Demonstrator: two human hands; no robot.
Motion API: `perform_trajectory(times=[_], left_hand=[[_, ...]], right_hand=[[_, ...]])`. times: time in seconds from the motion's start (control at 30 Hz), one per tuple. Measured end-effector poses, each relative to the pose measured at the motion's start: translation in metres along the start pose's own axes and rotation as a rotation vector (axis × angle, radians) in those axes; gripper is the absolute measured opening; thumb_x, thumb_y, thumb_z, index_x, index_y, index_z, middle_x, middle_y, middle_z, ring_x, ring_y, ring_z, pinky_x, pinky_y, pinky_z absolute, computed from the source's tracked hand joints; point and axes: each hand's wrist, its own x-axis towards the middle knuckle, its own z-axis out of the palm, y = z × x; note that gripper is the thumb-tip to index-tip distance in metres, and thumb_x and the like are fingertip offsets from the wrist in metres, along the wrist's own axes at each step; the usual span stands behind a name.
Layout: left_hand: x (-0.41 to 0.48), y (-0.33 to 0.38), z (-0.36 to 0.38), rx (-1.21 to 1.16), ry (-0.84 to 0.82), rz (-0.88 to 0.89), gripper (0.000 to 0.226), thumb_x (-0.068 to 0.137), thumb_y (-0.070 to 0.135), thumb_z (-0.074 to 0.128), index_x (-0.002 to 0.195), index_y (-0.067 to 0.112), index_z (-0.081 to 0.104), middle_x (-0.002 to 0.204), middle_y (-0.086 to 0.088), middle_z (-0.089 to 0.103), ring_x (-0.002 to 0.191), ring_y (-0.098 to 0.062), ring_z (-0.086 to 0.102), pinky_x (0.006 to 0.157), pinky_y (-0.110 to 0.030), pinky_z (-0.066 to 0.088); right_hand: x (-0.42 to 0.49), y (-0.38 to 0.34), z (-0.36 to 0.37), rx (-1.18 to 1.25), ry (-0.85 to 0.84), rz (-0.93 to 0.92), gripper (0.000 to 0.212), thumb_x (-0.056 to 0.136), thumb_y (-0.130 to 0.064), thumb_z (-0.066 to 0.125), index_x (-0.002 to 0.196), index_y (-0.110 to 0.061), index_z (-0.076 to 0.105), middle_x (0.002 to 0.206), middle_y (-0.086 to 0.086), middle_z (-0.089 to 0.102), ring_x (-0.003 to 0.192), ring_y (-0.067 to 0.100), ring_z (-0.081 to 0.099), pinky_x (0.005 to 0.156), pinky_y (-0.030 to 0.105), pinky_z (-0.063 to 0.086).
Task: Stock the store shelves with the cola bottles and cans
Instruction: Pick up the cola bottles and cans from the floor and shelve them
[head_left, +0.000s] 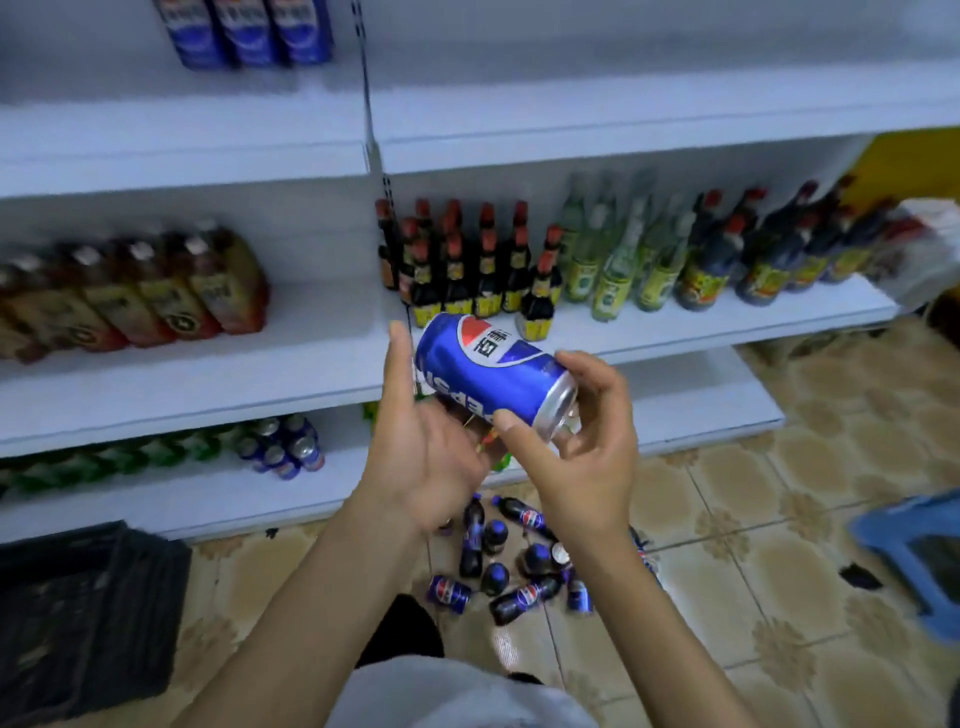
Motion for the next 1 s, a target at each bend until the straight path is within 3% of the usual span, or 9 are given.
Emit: perform_trajectory(times=[0.2,0.33,0.43,0.5,0.6,0.73,0.87,0.93,1.0], left_hand=[[0.014,0.051,0.015,0.029,-0.017,0.144,0.071,0.064,0.061,0.064,0.116,0.012,0.063,0.105,-0.011,0.071,0.094,-0.025,0.069,0.089,-0.046,0.054],[0.033,0.107,0.019,0.160,0.026,0.274,0.058,0.051,0.041,0.081,0.099,0.012,0.065,0.088,-0.010,0.069,0.077,-0.022,0.068,0.085,-0.045,0.056],[0.048,0.167,0.007,0.312,-0.035,0.450,0.040,0.066,0.027,0.074,0.100,0.009,0.063,0.082,-0.009,0.068,0.072,-0.020,0.067,0.075,-0.036,0.058],[0.056,0.216,-0.006,0.424,-0.091,0.558,0.037,0.070,0.025,0.066,0.101,0.005,0.063,0.083,-0.009,0.070,0.073,-0.019,0.068,0.068,-0.031,0.058],[0.066,0.293,-0.024,0.624,-0.147,0.691,0.046,0.068,0.026,0.071,0.107,0.002,0.064,0.098,-0.014,0.070,0.085,-0.024,0.068,0.078,-0.038,0.057],[0.088,0.388,-0.041,0.848,-0.255,0.792,0.063,0.067,0.036,0.069,0.122,0.007,0.059,0.111,-0.012,0.069,0.099,-0.027,0.068,0.081,-0.037,0.057],[0.120,0.452,-0.059,0.959,-0.346,0.782,0.055,0.072,0.043,0.074,0.119,0.019,0.058,0.107,0.001,0.071,0.099,-0.018,0.068,0.078,-0.026,0.054],[0.139,0.474,-0.071,0.932,-0.264,0.825,0.051,0.082,0.065,0.047,0.117,0.030,0.057,0.112,0.014,0.069,0.106,-0.009,0.064,0.087,-0.028,0.052],[0.166,0.493,-0.082,0.835,-0.057,0.817,0.064,0.089,0.070,0.013,0.124,0.034,0.054,0.128,0.020,0.059,0.122,-0.008,0.053,0.107,-0.038,0.038]], right_hand=[[0.026,-0.002,0.035,-0.221,-0.096,-0.238,0.059,0.070,-0.009,0.080,0.121,-0.016,0.052,0.127,0.000,0.050,0.126,0.024,0.048,0.093,0.049,0.051],[0.055,0.005,0.080,-0.281,-0.136,-0.339,0.064,0.071,-0.009,0.082,0.126,-0.016,0.049,0.131,0.005,0.049,0.128,0.015,0.046,0.096,0.027,0.048],[0.089,0.003,0.123,-0.236,-0.217,-0.275,0.064,0.074,-0.025,0.080,0.130,-0.024,0.049,0.131,-0.005,0.052,0.125,0.015,0.051,0.093,0.026,0.050],[0.118,-0.003,0.159,-0.218,-0.264,-0.204,0.067,0.074,-0.037,0.077,0.132,-0.030,0.046,0.129,-0.014,0.055,0.122,0.010,0.053,0.095,0.024,0.048],[0.168,-0.014,0.219,-0.267,-0.409,-0.113,0.078,0.071,-0.043,0.078,0.138,-0.035,0.040,0.124,-0.020,0.057,0.117,0.001,0.055,0.094,0.025,0.050],[0.229,-0.021,0.303,-0.304,-0.600,-0.081,0.084,0.071,-0.033,0.082,0.141,-0.034,0.036,0.116,-0.015,0.064,0.104,0.000,0.063,0.086,0.022,0.054],[0.273,-0.010,0.368,-0.335,-0.555,-0.107,0.071,0.063,-0.022,0.085,0.123,-0.030,0.049,0.104,-0.015,0.067,0.092,-0.002,0.065,0.074,0.014,0.053],[0.290,0.006,0.389,-0.358,-0.494,-0.074,0.073,0.060,-0.020,0.087,0.121,-0.028,0.048,0.107,-0.012,0.066,0.093,0.002,0.065,0.080,0.022,0.054],[0.305,0.024,0.406,-0.420,-0.440,-0.044,0.073,0.060,-0.019,0.088,0.119,-0.027,0.046,0.110,-0.010,0.065,0.097,0.006,0.064,0.084,0.028,0.055]])
